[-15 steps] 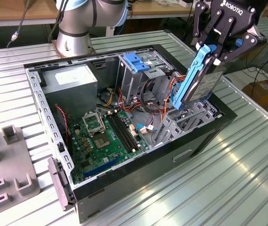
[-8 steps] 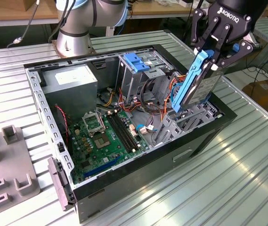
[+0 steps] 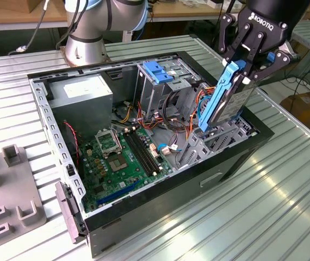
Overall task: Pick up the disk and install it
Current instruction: 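Insert the disk into the insertion slot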
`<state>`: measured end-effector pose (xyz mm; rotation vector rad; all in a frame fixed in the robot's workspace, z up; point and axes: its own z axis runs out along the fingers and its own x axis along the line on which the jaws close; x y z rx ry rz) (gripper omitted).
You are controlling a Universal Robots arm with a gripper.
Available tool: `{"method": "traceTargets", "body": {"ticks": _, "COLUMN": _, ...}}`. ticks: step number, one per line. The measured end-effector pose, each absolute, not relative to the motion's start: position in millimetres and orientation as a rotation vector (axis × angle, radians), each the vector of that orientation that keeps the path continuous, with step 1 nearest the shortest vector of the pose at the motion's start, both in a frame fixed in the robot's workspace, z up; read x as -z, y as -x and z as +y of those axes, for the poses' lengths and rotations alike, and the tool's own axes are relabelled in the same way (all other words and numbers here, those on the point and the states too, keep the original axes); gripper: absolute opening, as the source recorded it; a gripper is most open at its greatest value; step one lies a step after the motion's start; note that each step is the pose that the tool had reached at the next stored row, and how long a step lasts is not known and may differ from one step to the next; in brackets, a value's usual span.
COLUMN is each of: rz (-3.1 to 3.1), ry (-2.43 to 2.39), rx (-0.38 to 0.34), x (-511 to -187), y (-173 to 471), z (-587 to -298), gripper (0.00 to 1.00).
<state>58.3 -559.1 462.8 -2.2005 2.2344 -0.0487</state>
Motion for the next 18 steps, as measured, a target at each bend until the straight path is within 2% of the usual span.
{"method": "traceTargets", "body": {"ticks": 6, "rz": 2.239, "ry": 2.196, "rx": 0.049, "x": -444, "y": -57, "z": -560, "gripper": 0.37}}
{"method": "traceTargets", "body": {"ticks": 18, "rz": 2.239, "ry": 2.196, "rx": 0.049, "x": -436, "y": -57, "z": -560, "gripper": 0.37}}
